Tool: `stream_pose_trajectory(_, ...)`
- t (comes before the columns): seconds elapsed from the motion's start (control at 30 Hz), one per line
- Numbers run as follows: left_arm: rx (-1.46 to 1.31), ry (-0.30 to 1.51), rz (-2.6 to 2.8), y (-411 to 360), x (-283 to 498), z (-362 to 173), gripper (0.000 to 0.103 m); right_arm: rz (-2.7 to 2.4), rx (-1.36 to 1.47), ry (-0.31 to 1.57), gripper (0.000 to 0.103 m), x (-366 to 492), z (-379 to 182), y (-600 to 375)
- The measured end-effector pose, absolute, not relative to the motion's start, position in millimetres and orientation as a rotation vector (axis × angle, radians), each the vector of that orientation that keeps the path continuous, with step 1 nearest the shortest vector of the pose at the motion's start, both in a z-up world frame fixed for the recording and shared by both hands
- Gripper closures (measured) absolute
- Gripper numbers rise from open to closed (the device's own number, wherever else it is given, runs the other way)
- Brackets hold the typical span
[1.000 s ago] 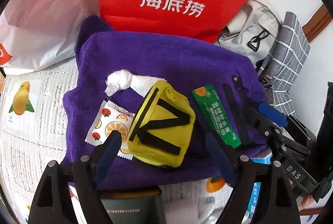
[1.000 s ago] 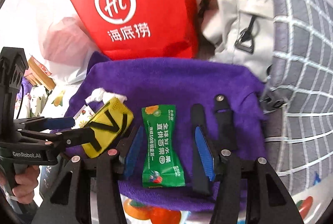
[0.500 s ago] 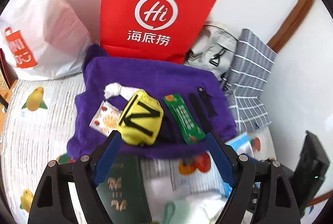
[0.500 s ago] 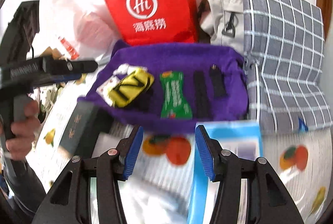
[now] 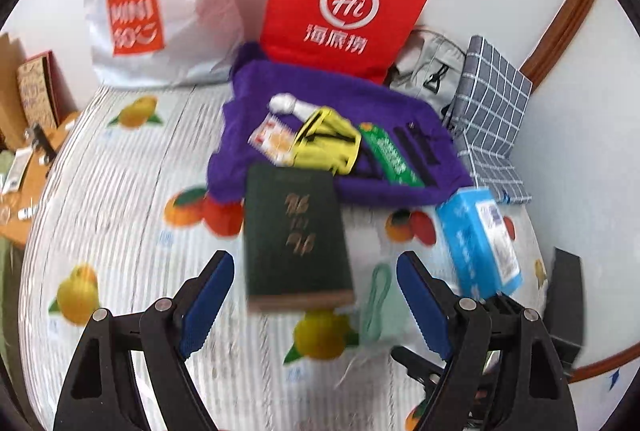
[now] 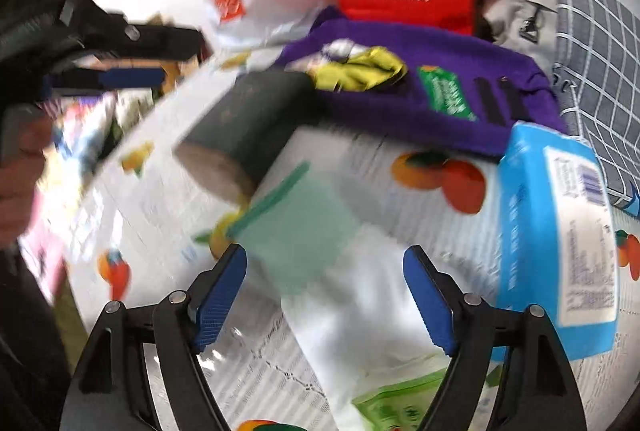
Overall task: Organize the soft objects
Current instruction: 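Grasp the white glove with green mesh cuff with the right tool while the left tool moves back, then grasp the translucent mesh bag with the left tool while the right tool holds the glove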
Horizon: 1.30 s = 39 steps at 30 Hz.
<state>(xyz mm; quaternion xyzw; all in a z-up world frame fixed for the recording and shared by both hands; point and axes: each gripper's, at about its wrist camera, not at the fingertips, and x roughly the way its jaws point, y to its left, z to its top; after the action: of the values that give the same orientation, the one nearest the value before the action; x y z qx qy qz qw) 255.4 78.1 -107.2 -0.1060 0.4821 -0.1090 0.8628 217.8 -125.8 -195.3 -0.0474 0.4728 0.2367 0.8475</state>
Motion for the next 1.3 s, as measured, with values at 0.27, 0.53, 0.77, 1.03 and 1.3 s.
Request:
stream_pose_trajectory(0.27, -0.272, 1.039, -0.225, 95, 223, -128, 0.021, 0.433, -0.187, 1.046, 0.074, 206, -223, -116)
stream_pose_trajectory(0.53, -0.296, 1.071, -0.239, 90, 202, -143, 0.021, 0.497, -0.009, 0.972, 0.091, 193, -190, -137)
stream_pose_trajectory(0.77, -0.299, 1.088, -0.244, 82, 189, -149, 0.021, 0.513, 0.137, 0.889, 0.091, 194, -163, -147)
stream_pose_trajectory(1.03, -0.295, 1.082, -0.253, 73, 179, -149, 0.021, 0.533, 0.197, 0.81, 0.091, 185, -135, -156)
stream_pose_trajectory(1.3, -0.201, 1.077, -0.269, 34, 187, -157, 0.021, 0.425, 0.166, 0.77, 0.091, 161, -114, -186)
